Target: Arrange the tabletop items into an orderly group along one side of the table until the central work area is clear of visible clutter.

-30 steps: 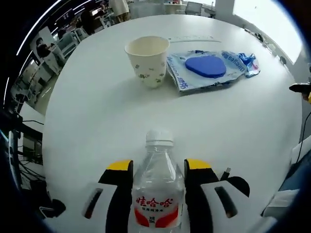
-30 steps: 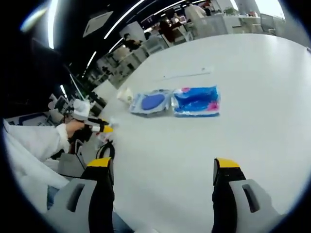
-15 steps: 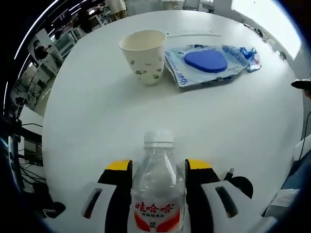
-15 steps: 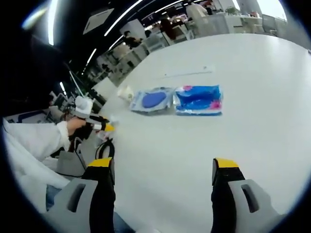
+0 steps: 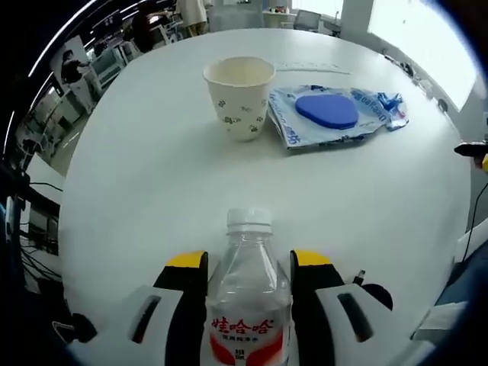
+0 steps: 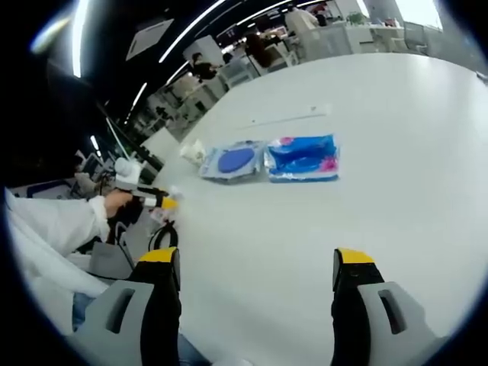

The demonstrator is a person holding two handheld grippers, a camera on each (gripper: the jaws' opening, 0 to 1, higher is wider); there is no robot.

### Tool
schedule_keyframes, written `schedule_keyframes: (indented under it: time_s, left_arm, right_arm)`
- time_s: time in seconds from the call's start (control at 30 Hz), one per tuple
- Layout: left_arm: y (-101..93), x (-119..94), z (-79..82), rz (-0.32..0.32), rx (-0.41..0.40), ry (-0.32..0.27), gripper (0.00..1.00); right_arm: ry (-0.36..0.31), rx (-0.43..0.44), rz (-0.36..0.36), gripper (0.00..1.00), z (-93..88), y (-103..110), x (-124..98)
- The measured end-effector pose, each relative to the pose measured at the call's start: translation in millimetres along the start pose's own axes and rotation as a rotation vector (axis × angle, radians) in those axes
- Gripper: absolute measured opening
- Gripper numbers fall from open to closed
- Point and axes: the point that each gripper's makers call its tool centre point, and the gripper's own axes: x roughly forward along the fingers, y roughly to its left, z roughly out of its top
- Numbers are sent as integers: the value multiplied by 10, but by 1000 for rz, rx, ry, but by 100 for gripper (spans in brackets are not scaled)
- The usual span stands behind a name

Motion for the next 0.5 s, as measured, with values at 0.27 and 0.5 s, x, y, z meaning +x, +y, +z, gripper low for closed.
schedule_keyframes:
  time_s: [0.27, 0.5]
  left_arm:
    - [-15, 6, -3, -33, -28, 22, 43]
    - [-56, 31, 29, -36, -45, 18, 44]
  right_arm:
    - [5, 4, 3, 81, -29, -5, 14]
    - [15, 0, 8, 81, -35, 27, 39]
